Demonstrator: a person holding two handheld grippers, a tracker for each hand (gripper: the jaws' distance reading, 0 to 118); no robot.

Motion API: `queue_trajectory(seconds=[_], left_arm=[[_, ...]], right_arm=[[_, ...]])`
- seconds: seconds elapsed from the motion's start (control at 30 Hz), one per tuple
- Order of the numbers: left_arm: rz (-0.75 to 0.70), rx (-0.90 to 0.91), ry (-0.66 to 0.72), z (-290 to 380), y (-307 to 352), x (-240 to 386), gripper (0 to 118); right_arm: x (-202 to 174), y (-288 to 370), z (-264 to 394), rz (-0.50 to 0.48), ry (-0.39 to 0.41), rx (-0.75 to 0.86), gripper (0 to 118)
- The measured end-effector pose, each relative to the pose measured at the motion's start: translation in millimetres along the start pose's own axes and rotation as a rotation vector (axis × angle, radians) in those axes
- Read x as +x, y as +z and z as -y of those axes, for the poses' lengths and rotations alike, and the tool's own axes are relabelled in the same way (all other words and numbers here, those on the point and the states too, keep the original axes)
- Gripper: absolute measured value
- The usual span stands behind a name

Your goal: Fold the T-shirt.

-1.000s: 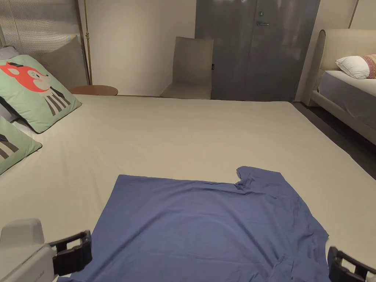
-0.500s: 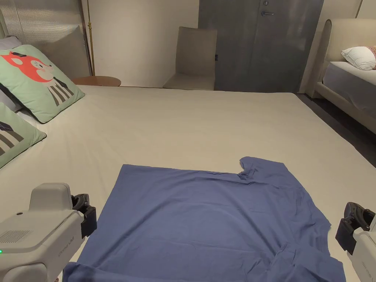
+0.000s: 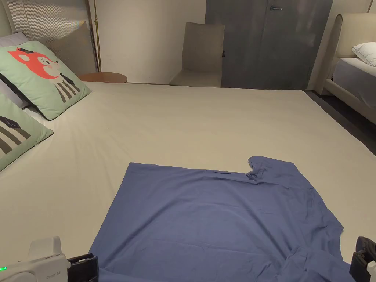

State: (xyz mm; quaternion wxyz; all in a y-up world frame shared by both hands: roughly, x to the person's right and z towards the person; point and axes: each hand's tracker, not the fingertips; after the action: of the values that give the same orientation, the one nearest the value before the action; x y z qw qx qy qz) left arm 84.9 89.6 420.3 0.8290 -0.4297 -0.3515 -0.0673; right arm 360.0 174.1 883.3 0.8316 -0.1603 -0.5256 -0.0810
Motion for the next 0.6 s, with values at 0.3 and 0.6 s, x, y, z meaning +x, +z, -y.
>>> queue_trajectory(seconds=[0.3,0.6], left_arm=[[0.003,0.023,-0.006,6,9,10,2],[0.036,0.077,0.006,7,36,9,2]], right_arm=[[13,-10,17,0.001,-0.001,-0.106,23],[35,-27,61,-0.005,0.056,-0.350,103]])
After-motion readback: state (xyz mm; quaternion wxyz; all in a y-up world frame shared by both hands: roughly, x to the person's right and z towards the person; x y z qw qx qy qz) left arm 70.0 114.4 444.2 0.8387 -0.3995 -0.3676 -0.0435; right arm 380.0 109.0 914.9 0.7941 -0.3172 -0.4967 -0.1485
